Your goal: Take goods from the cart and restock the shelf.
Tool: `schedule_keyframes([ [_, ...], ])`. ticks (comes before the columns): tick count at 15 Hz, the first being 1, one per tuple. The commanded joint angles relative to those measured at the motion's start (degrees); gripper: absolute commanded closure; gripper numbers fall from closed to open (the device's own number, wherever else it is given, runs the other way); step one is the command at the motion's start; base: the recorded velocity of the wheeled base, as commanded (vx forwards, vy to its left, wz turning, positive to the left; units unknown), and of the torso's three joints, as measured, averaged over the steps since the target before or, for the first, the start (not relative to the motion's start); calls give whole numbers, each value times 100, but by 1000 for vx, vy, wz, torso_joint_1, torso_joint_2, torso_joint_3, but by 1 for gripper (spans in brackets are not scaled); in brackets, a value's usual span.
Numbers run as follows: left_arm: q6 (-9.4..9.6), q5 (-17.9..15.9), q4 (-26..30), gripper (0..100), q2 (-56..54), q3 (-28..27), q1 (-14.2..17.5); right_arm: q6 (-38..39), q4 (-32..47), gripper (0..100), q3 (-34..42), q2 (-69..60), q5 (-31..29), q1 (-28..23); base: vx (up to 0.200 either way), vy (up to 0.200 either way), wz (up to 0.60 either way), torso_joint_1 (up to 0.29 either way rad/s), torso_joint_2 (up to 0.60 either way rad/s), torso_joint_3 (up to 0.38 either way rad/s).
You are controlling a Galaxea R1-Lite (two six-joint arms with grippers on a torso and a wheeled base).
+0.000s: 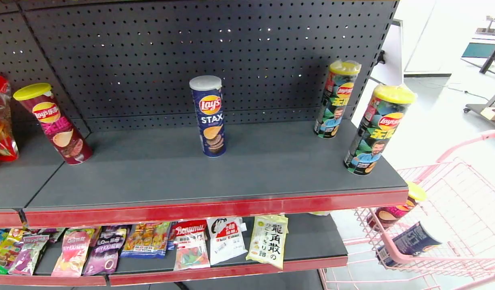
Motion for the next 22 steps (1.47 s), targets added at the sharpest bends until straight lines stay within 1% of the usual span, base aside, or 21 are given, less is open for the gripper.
schedule_keyframes([
  [1, 2, -2, 0, 0, 5, 1, 0, -2, 1, 0, 0, 0, 1, 4, 0, -200, 0, -2, -2, -2],
  [7, 2, -2, -9, 0, 5, 1, 0, -2, 1, 0, 0, 0, 1, -5, 0, -200, 0, 2, 4, 5],
  [8, 2, -2, -9, 0, 5, 1, 0, -2, 1, 0, 0, 0, 1, -5, 0, 0, 0, 0, 0, 0],
  [17, 2, -2, 0, 0, 5, 1, 0, 7, 1, 0, 0, 0, 1, 4, 0, 0, -600, 4, 0, 1],
  [22, 2, -2, 0, 0, 5, 1, 0, 24, 1, 0, 0, 0, 1, -5, 0, 0, 0, 0, 0, 0],
])
